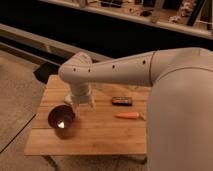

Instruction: Place the white sponge in the ceramic cup

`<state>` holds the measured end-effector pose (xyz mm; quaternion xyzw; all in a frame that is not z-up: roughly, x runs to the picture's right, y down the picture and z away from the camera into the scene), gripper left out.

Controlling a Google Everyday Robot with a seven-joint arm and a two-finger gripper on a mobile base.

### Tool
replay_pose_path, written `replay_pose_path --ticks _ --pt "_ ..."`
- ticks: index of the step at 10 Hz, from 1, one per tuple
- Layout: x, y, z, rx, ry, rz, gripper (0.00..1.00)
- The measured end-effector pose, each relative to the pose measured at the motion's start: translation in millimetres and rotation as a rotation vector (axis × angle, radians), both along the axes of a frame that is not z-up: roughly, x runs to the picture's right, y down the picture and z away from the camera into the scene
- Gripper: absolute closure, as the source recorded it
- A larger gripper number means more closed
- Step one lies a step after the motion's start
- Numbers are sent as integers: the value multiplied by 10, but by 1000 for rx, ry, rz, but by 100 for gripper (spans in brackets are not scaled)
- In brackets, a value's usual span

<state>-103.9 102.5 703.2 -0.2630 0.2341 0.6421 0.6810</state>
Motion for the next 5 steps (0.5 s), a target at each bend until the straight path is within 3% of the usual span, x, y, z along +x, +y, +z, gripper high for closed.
replay_pose_path --ticks 4,5 --pt "-2 1 9 -1 0 1 35" --pt "8 -17 84 2 11 4 35"
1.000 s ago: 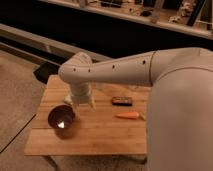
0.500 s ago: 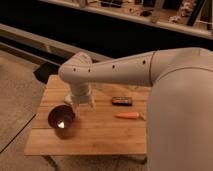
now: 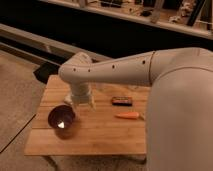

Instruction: Place the white sponge in the ceramic cup

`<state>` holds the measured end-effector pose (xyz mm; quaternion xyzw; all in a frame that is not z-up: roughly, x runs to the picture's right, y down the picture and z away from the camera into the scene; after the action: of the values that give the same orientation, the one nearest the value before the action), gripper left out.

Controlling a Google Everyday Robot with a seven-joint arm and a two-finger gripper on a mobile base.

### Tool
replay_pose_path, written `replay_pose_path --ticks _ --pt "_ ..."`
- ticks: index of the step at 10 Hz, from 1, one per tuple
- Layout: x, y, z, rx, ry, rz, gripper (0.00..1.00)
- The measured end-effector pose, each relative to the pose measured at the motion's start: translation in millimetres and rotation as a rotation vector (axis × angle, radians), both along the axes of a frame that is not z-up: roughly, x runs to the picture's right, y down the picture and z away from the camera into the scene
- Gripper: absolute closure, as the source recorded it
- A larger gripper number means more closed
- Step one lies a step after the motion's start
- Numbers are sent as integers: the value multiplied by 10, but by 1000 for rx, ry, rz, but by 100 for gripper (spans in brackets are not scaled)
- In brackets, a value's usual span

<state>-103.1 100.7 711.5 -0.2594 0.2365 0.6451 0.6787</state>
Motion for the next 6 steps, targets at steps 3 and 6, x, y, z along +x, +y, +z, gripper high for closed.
replay_pose_path --ticks 3,6 --pt "-114 -141 310 21 16 31 35" --pt "-372 -313 693 39 10 34 35"
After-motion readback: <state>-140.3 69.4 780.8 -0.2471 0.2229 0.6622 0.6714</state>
